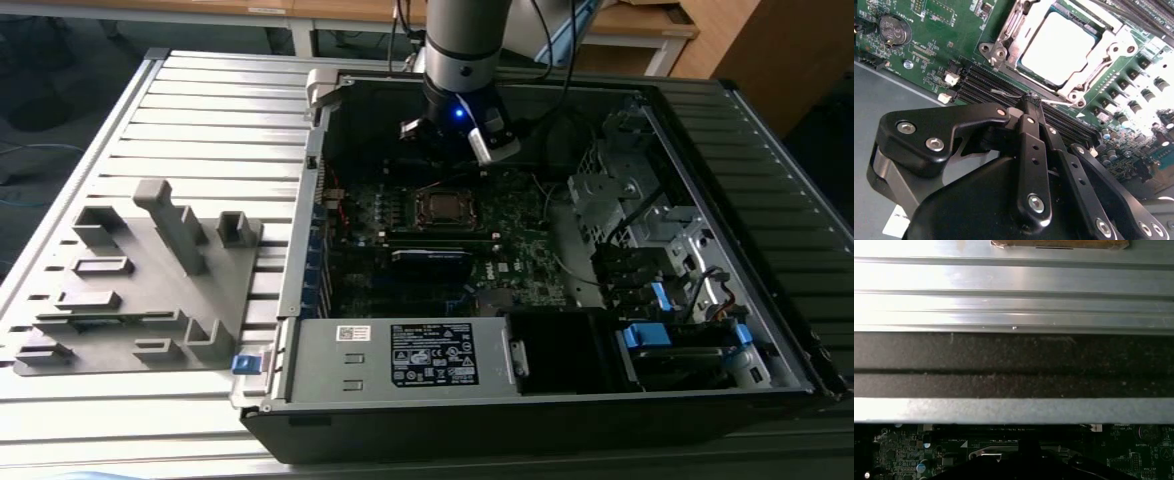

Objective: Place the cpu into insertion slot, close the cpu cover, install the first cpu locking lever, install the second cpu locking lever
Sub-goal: 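Install the first cpu locking lever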

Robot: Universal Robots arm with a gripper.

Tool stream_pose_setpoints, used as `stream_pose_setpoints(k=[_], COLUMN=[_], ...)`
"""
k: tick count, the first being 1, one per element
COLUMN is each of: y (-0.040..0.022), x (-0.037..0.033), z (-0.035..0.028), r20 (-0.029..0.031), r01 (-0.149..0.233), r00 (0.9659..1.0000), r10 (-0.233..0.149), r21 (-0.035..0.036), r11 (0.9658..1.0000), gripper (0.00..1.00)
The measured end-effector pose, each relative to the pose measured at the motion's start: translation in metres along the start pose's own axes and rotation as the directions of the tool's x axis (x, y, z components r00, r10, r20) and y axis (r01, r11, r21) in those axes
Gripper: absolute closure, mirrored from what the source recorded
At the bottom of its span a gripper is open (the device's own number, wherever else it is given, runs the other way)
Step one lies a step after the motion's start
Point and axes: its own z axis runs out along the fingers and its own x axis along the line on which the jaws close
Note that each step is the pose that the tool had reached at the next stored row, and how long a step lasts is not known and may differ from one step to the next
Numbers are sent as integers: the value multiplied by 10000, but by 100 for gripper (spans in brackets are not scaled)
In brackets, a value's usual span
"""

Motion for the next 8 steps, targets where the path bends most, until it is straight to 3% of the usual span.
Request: stream_pose_setpoints(k=[8], y=[-3], x=[0], z=[22], r20=[6], r01=[2], r00=[10000], r10=[-2], r21=[-2], r11=[10000], gripper=[89])
